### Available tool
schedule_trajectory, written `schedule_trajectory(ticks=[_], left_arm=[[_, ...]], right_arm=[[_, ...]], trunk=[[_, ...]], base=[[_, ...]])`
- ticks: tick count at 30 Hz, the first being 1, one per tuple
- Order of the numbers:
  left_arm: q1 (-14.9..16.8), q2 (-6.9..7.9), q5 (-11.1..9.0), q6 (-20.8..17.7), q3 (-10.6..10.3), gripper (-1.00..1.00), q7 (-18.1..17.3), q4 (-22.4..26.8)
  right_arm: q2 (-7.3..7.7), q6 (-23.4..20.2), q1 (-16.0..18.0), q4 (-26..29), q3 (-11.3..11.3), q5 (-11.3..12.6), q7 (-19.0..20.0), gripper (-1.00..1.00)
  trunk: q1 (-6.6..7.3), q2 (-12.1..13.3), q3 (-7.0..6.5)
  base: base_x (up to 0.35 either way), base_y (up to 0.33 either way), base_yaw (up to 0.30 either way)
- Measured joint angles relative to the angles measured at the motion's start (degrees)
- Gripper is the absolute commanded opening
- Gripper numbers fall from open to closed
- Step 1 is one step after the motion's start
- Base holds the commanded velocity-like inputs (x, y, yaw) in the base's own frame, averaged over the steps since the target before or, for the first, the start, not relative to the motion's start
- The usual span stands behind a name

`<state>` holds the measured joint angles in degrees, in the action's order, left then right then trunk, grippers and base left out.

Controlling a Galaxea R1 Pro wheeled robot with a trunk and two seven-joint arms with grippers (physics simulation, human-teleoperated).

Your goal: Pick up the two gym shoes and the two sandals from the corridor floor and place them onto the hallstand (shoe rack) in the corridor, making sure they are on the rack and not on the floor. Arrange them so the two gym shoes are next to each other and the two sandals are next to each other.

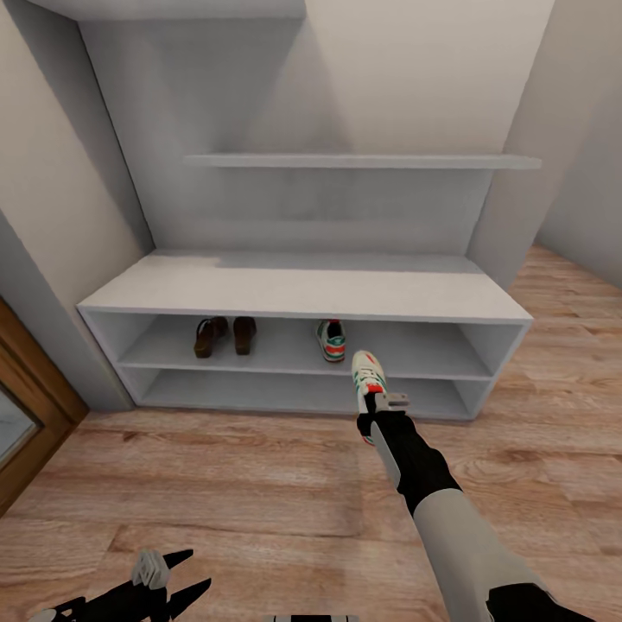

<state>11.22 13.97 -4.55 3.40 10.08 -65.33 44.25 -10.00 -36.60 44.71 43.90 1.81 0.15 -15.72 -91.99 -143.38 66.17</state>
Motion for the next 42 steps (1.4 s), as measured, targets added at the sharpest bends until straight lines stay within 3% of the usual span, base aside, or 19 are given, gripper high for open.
schedule_trajectory(ticks=[42], left_arm=[[0.0, 0.0, -0.1, -0.4, 0.6, 1.0, 0.6, 0.0]], right_arm=[[0.0, 0.0, 0.0, 0.0, -0.1, 0.0, 0.0, -1.0]], trunk=[[0.0, 0.0, 0.0]], base=[[0.138, -0.027, 0.0]])
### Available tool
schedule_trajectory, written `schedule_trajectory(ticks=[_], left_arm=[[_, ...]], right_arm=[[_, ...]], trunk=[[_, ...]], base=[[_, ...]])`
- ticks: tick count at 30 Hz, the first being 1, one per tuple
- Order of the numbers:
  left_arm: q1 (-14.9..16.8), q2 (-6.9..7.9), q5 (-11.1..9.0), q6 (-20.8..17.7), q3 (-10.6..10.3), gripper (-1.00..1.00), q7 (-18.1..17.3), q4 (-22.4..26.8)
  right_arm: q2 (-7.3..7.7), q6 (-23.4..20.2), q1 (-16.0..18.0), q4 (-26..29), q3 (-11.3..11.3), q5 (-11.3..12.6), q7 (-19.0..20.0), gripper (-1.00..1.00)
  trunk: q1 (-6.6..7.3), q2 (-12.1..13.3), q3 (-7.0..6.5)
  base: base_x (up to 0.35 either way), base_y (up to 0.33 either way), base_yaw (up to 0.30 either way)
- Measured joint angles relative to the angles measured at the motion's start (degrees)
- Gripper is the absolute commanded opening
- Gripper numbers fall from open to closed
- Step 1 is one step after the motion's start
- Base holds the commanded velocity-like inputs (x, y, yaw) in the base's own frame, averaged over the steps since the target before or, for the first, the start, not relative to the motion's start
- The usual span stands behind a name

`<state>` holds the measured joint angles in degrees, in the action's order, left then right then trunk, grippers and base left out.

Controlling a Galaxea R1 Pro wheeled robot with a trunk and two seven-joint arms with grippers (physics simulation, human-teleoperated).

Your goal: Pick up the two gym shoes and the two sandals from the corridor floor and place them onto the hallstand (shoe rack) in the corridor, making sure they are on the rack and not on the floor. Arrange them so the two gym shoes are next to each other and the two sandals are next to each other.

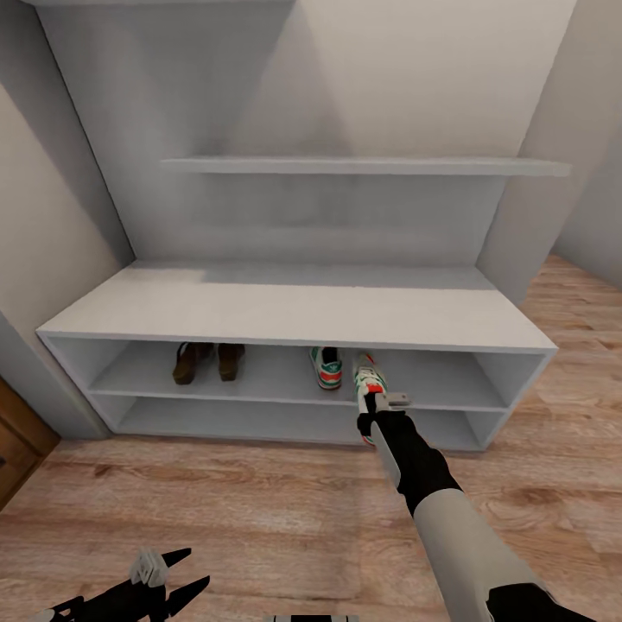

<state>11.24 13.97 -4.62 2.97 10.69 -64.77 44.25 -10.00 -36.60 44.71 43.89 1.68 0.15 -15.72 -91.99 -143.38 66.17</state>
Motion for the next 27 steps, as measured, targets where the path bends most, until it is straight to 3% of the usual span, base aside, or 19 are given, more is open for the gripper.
schedule_trajectory(ticks=[27], left_arm=[[0.1, 0.0, 0.0, -0.3, 0.0, 1.0, 0.1, 0.0]], right_arm=[[0.0, 0.0, 0.0, -0.1, -0.1, -0.1, 0.0, -1.0]], trunk=[[0.0, 0.0, 0.0]], base=[[0.149, 0.019, 0.0]])
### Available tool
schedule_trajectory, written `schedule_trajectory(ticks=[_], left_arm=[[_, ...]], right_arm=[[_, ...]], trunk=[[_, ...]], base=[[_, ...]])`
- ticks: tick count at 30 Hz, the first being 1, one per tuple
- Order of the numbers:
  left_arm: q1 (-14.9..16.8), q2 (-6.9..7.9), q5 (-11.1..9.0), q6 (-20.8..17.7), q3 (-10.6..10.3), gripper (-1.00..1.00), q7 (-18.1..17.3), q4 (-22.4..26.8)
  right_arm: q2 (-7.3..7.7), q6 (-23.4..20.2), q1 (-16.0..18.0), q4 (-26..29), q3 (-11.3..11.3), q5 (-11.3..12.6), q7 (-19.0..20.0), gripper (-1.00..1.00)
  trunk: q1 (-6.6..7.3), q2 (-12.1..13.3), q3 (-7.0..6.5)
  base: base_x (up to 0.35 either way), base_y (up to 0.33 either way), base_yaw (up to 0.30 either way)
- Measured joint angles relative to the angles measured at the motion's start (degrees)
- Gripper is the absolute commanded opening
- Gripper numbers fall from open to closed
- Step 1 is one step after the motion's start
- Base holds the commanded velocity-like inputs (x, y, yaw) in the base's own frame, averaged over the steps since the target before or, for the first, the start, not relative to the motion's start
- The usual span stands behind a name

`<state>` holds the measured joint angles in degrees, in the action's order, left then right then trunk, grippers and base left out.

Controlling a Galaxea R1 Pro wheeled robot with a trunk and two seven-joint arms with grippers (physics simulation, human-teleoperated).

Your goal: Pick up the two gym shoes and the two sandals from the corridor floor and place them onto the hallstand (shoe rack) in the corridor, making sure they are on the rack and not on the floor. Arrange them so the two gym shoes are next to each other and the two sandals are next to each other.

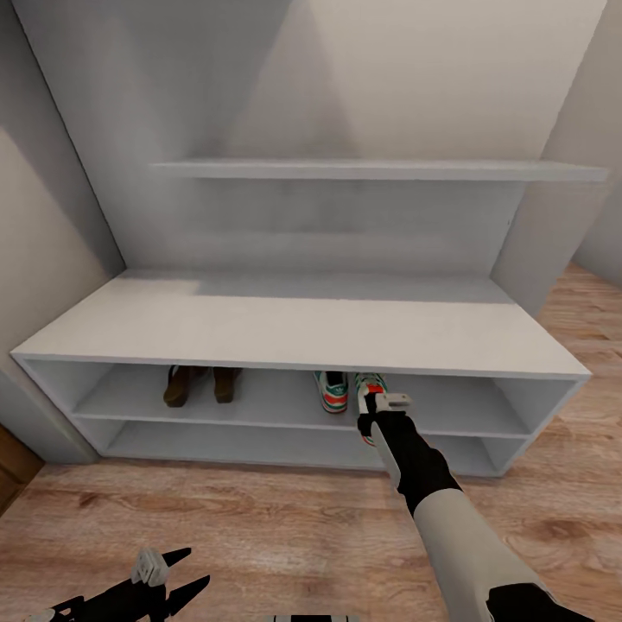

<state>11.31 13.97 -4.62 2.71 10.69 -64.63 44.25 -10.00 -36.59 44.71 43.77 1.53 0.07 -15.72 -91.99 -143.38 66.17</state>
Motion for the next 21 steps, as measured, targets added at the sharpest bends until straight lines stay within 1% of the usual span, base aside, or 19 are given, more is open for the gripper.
schedule_trajectory(ticks=[4, 10, 15, 21], left_arm=[[0.0, 0.0, 0.0, 0.0, 0.0, 1.0, 0.0, 0.0], [0.0, 0.0, 0.0, 0.0, 0.0, 1.0, 0.0, 0.0], [0.1, 0.0, 0.0, 0.1, 0.1, 1.0, 0.1, -1.1], [0.0, 0.0, 0.0, 0.1, 0.1, 1.0, 0.1, -1.7]], right_arm=[[0.0, 0.0, 0.0, 0.0, 0.0, 0.0, 0.0, -1.0], [0.0, 0.0, 0.0, 0.0, 0.0, 0.0, 0.0, -1.0], [0.0, 0.0, 0.0, 0.1, -0.1, 0.0, 0.0, -1.0], [0.0, 0.0, 0.0, 0.1, -0.1, 0.0, 0.0, -1.0]], trunk=[[0.0, 0.0, 0.0], [0.02, 0.0, 0.0], [0.0, 0.0, 0.0], [0.0, 0.0, 0.0]], base=[[0.048, 0.005, 0.0], [0.213, 0.001, 0.0], [0.063, 0.0, 0.0], [0.129, 0.0, 0.0]])
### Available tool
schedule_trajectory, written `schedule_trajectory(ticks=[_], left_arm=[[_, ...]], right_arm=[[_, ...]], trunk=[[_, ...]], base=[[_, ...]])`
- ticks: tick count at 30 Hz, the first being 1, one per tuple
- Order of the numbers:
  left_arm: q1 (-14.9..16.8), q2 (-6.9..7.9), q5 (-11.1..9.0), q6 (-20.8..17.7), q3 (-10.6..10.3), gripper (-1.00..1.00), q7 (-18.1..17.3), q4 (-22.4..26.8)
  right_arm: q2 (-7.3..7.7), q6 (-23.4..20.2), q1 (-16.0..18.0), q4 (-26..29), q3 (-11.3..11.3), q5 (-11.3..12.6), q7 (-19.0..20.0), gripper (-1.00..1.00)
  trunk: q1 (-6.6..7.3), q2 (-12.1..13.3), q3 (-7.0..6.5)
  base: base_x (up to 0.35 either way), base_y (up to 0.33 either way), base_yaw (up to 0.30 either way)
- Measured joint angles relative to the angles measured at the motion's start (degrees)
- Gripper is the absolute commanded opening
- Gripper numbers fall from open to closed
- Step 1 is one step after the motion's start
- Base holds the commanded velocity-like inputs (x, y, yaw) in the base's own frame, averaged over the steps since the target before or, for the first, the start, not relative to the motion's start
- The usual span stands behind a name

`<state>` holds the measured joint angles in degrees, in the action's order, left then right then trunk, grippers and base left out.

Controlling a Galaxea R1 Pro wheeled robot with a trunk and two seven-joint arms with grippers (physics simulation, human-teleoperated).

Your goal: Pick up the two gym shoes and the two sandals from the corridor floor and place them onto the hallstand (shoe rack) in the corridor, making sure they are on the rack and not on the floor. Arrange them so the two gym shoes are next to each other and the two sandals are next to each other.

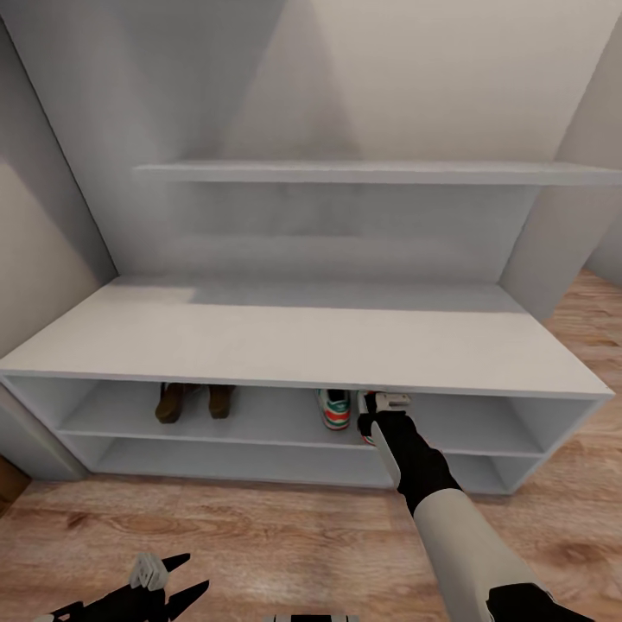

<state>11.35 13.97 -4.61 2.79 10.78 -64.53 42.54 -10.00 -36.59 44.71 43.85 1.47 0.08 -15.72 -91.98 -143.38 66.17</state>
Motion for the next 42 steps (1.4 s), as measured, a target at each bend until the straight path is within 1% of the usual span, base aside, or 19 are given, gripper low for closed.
schedule_trajectory(ticks=[11, 18, 40, 41, 42], left_arm=[[0.0, 0.0, 0.0, 0.1, 0.0, 1.0, 0.0, 0.0], [0.0, 0.0, 0.0, 0.0, 0.0, 1.0, 0.0, 0.0], [0.0, 0.0, 0.0, 0.0, 0.0, 1.0, 0.0, 0.0], [0.0, 0.0, 0.0, 0.0, 0.0, 1.0, 0.0, 0.0], [0.0, 0.0, 0.0, 0.0, 0.0, 1.0, 0.0, 0.0]], right_arm=[[0.0, 0.0, 0.0, -0.1, 0.0, 0.0, 0.0, -1.0], [0.0, 0.0, 0.0, -0.1, 0.0, 0.0, 0.0, -1.0], [0.0, 0.0, 0.0, -0.1, 0.0, 0.0, 0.0, -1.0], [0.0, 0.0, 0.0, -0.1, 0.0, 0.0, 0.0, 1.0], [0.0, 0.0, 0.0, -0.1, 0.1, 0.0, 0.0, 1.0]], trunk=[[-0.01, 0.0, 0.0], [0.0, 0.0, 0.0], [-0.01, 0.0, 0.0], [-0.01, 0.0, 0.0], [-0.01, 0.0, 0.0]], base=[[0.015, 0.0, 0.0], [0.123, 0.0, 0.0], [0.012, 0.0, 0.0], [0.002, 0.0, 0.0], [0.001, 0.0, 0.0]])
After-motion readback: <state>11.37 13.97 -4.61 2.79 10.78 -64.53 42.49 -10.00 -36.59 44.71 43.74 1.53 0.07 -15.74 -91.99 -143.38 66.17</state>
